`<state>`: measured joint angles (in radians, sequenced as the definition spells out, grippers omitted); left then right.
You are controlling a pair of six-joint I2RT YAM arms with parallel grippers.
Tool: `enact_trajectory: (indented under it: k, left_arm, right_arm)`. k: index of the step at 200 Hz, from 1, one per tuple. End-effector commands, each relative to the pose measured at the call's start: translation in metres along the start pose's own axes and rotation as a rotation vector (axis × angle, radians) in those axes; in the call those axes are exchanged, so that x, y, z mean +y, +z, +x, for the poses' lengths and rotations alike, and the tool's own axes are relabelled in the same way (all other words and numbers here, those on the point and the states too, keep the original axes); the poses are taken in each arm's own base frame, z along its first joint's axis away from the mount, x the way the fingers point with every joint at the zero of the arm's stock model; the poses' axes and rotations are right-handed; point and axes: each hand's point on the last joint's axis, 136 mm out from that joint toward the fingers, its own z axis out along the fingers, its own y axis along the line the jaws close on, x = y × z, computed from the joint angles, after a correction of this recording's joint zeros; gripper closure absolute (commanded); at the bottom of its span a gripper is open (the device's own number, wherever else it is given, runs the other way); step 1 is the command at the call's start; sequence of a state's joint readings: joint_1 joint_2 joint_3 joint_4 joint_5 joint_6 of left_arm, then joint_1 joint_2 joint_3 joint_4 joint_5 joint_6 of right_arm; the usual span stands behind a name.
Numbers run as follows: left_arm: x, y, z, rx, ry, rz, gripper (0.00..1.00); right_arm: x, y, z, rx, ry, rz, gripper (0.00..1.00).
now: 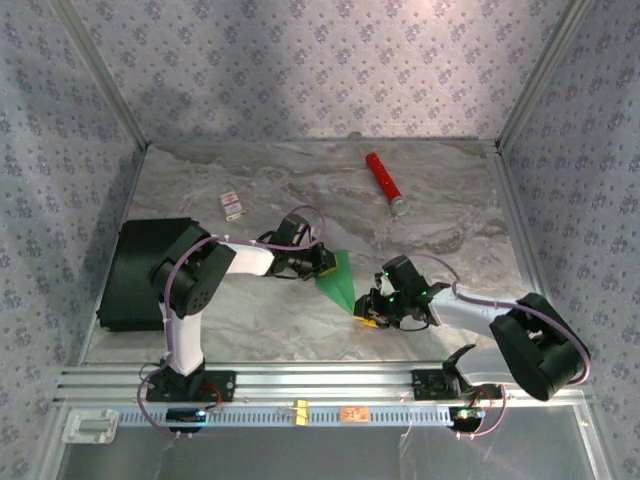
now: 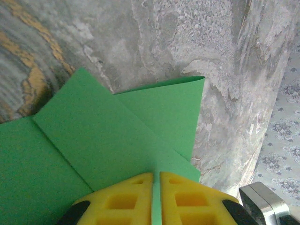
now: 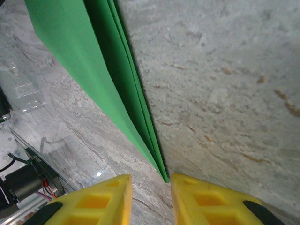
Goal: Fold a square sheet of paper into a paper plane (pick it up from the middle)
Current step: Turn over the paper at the center of the table.
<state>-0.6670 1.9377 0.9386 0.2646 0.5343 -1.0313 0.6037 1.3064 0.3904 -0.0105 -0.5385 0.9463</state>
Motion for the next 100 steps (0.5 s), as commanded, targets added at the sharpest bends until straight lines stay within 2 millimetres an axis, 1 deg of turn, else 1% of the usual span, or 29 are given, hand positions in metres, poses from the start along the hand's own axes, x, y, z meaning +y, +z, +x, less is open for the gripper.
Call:
enact_trajectory:
  k: [1, 47, 100]
  left_arm:
    - [0.051, 0.002, 0.012, 0.016, -0.085, -0.151, 0.88]
    - [0.051, 0.002, 0.012, 0.019, -0.086, -0.150, 0.88]
    - [0.050, 0.002, 0.010, 0.015, -0.089, -0.146, 0.88]
  right_arm:
    - [0.008, 0.004, -0.009, -0.025, 0.003, -0.025, 0.72]
    - [0.019, 0.001, -0.018, -0.065, -0.007, -0.061, 0.73]
    - [0.019, -0.001, -0.023, -0.086, -0.014, -0.061, 0.72]
